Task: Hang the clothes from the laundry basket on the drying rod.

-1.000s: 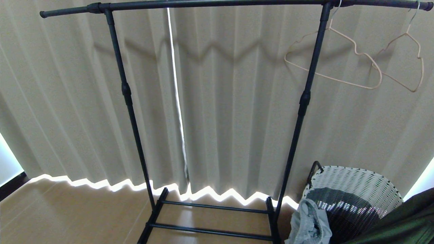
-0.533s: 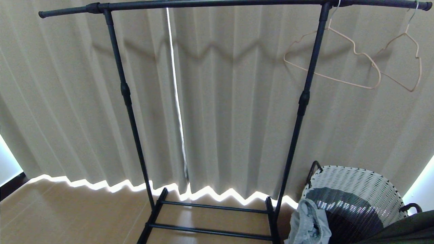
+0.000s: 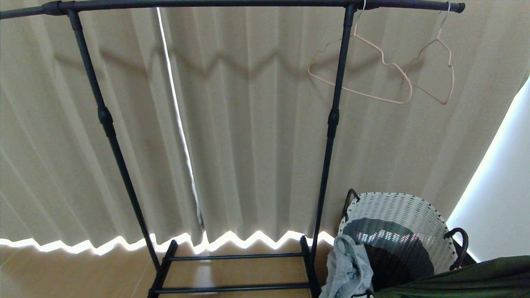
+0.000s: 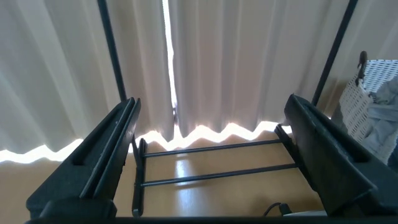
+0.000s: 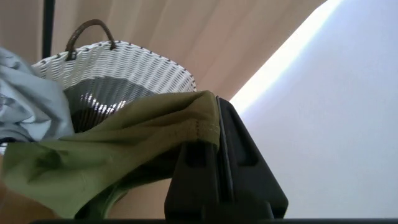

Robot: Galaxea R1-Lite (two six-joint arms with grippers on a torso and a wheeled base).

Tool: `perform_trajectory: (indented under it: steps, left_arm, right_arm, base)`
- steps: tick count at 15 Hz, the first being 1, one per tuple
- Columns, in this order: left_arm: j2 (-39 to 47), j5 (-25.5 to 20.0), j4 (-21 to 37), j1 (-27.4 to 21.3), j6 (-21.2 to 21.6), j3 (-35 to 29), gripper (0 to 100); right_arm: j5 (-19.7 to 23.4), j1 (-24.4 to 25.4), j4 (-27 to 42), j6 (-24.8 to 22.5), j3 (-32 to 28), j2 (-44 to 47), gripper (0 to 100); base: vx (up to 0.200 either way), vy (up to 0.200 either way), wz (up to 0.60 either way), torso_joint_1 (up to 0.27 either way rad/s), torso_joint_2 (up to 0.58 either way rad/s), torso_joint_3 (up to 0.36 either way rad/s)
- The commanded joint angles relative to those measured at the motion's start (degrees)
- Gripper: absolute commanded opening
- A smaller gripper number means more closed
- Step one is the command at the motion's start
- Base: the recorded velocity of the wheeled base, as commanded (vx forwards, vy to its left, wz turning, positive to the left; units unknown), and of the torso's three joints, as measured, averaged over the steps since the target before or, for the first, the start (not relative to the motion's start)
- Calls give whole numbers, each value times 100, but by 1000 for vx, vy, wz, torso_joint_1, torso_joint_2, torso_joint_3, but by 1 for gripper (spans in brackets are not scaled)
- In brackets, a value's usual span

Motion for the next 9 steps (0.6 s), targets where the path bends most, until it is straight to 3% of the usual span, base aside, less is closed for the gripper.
perform_trajectory:
  steps: [1, 4, 9]
  left_arm:
    - [-2, 5, -1, 0, -3, 1, 100]
    - [-2, 14, -1, 0, -3, 1, 100]
    - [-2, 14, -1, 0, -3, 1, 100]
  right_arm:
    - [15, 2, 8, 5, 8, 46, 0]
    - [366, 2, 61, 5, -36, 37, 0]
    - [445, 2, 78, 5, 0, 37, 0]
  base:
    - [0, 0, 0, 0, 0, 0]
    - [0, 0, 0, 0, 0, 0]
    - [-200, 0, 0, 6, 2, 2]
